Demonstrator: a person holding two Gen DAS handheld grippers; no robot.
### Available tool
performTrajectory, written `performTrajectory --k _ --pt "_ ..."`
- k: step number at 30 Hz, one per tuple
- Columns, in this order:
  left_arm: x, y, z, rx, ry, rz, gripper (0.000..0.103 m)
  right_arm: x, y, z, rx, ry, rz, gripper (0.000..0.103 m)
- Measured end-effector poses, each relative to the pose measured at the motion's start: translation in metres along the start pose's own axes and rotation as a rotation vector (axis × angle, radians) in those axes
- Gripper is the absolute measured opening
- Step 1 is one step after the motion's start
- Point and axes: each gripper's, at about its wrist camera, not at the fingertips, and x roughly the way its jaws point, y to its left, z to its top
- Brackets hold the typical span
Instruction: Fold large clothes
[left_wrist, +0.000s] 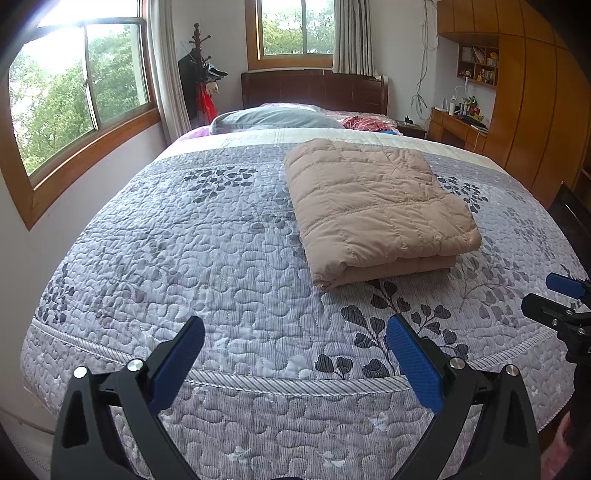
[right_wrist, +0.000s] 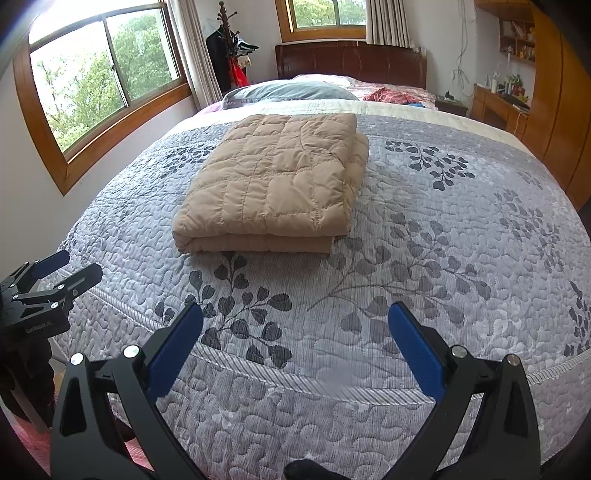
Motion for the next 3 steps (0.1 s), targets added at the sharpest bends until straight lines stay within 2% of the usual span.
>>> performTrajectory --k 3 --pt "0.0012 0.0015 -0.0002 -0.003 0.003 -0.002 0.099 0.0006 -0.0002 -0.0002 0.001 0.001 0.001 0.1"
